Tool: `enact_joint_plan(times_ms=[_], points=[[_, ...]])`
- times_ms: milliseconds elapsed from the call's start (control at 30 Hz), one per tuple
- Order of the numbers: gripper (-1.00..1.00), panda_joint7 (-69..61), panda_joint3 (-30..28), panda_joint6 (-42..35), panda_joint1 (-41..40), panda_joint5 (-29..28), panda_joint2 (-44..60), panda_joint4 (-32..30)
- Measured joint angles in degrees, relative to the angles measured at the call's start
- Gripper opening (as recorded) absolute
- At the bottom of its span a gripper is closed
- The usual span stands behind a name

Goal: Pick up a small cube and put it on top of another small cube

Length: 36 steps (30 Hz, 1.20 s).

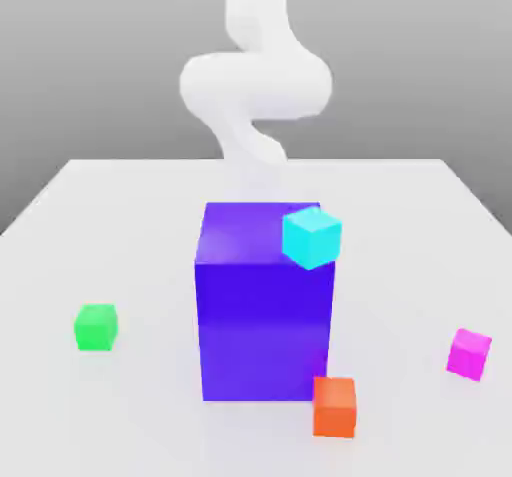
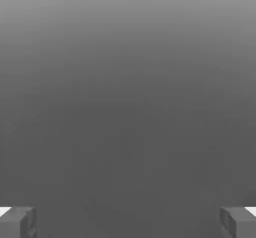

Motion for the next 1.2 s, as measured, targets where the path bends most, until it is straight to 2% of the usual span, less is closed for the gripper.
enact_joint_plan(times_ms=[400, 667, 800, 967, 1000, 1200], points=[[0.0, -6.5, 9.2, 12.3, 10.7, 0.1, 25.1, -7.7], [0.0, -7.4, 15.2, 20.4, 19.0, -4.6, 42.0, -12.7], [0.0, -6.0, 15.6, 24.4, 22.7, -9.2, 50.6, -14.9], [0.0, -1.0, 9.5, 31.9, 28.2, -16.3, 61.1, -13.2], [-1.0, -0.7, 8.2, 33.1, 29.4, -16.8, 62.6, -12.9], [-1.0, -0.2, 7.6, 33.7, 29.9, -17.3, 63.3, -12.7]])
